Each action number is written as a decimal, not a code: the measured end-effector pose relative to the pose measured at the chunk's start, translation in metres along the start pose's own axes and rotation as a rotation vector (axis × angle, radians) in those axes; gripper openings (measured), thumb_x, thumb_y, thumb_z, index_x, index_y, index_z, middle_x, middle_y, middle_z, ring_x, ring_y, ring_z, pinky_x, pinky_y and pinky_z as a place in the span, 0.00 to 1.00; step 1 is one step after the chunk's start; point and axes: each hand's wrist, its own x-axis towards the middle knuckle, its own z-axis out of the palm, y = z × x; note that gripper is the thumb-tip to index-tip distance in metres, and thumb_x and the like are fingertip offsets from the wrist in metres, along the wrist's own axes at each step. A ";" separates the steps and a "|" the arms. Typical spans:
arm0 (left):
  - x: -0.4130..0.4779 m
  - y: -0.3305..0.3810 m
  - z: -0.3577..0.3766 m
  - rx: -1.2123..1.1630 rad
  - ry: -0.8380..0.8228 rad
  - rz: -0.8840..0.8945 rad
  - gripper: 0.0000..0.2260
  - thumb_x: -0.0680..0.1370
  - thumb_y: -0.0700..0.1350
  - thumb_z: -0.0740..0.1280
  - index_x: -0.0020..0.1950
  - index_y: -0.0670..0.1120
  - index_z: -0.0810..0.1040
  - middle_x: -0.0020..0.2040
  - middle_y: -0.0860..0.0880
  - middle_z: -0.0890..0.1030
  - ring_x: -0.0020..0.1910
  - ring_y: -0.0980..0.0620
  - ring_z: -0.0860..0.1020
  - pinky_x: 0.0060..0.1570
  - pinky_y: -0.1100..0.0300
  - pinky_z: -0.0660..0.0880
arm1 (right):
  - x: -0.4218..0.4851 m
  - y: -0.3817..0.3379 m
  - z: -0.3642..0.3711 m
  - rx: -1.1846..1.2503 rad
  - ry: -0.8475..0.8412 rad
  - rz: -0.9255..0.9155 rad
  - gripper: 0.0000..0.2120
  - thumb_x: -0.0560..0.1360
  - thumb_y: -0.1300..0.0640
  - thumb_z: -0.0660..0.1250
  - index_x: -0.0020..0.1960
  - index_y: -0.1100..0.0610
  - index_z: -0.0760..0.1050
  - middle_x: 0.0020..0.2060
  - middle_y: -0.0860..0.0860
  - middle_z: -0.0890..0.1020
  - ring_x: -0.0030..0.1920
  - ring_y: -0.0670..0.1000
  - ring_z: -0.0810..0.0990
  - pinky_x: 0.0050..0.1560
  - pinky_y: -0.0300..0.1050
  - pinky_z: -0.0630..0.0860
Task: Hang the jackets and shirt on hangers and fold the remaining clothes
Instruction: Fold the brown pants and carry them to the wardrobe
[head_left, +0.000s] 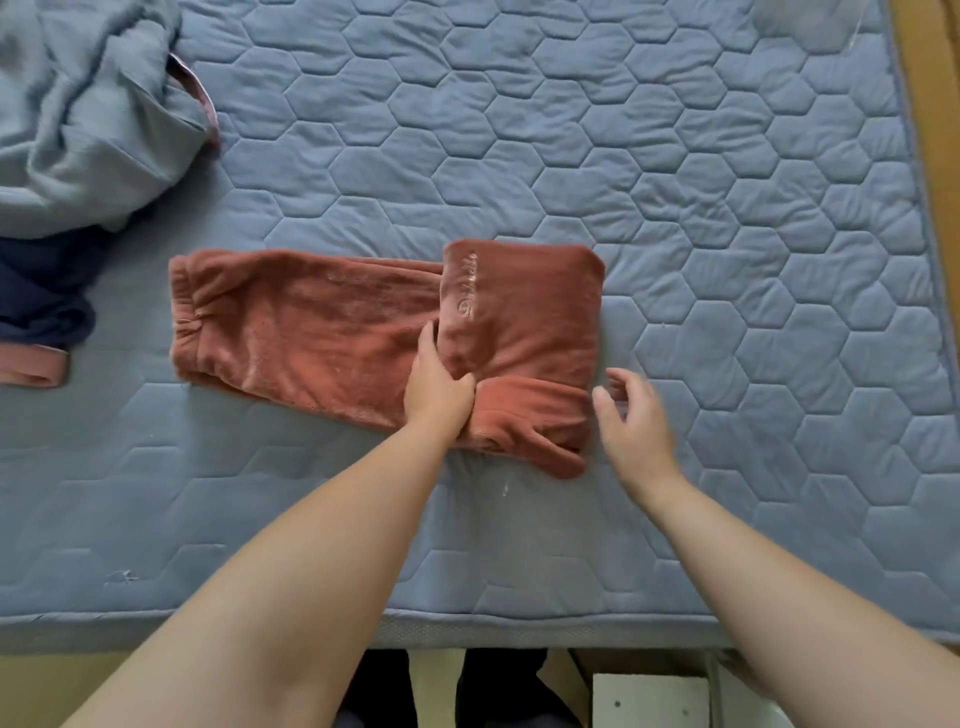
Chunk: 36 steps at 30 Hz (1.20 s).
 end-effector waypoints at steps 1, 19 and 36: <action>-0.006 -0.002 -0.003 0.085 0.106 0.107 0.30 0.74 0.44 0.68 0.74 0.47 0.62 0.64 0.44 0.72 0.62 0.43 0.72 0.61 0.52 0.69 | -0.010 0.003 0.000 -0.085 -0.011 -0.106 0.24 0.74 0.46 0.60 0.60 0.63 0.74 0.54 0.58 0.77 0.55 0.54 0.75 0.58 0.44 0.69; -0.037 -0.044 -0.001 0.923 -0.080 1.170 0.15 0.54 0.32 0.70 0.36 0.43 0.72 0.34 0.46 0.72 0.31 0.44 0.72 0.26 0.59 0.57 | -0.044 0.049 0.026 -0.861 -0.025 -0.672 0.05 0.64 0.65 0.65 0.33 0.57 0.73 0.28 0.54 0.73 0.27 0.56 0.75 0.24 0.45 0.68; -0.013 -0.005 0.037 0.169 -0.408 0.249 0.31 0.74 0.45 0.54 0.78 0.47 0.54 0.78 0.47 0.56 0.77 0.50 0.53 0.76 0.54 0.49 | 0.048 0.004 0.008 0.466 -0.240 0.591 0.14 0.67 0.58 0.74 0.51 0.62 0.79 0.43 0.55 0.83 0.42 0.54 0.82 0.46 0.48 0.80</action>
